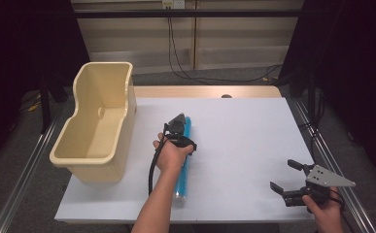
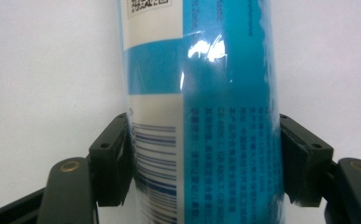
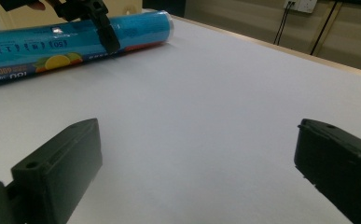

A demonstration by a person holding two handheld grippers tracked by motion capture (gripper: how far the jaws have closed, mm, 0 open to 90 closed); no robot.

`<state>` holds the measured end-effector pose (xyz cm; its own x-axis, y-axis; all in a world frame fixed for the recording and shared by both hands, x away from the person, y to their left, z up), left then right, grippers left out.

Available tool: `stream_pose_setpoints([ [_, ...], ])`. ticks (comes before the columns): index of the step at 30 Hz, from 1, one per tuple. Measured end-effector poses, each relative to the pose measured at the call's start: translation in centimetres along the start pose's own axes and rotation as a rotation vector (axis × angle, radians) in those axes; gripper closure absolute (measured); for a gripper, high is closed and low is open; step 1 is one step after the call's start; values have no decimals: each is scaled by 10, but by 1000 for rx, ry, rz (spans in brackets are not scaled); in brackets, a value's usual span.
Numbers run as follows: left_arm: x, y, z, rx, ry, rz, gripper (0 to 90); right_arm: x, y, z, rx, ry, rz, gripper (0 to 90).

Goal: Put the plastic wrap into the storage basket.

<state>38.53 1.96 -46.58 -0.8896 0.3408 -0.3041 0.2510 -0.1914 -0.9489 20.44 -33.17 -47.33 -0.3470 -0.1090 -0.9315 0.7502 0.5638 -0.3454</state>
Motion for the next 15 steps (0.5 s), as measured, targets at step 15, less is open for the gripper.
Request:
stream_pose_setpoints([
  [15, 9, 1, 4, -18, -39, -65, 318, 0, 0, 0, 2, 1, 1, 4],
])
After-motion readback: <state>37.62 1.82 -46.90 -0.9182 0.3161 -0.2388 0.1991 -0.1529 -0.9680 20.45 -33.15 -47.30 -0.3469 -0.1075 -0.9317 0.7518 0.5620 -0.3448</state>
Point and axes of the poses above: each handheld gripper's, and its own axes: y roughly forward along the jaws, x roughly out of its underside, z roughly to its right, the point moved 2 cm from there along y, roughly forward along the jaws, and after that the axes turned 9 degrees about y, right-handed, at the moved point
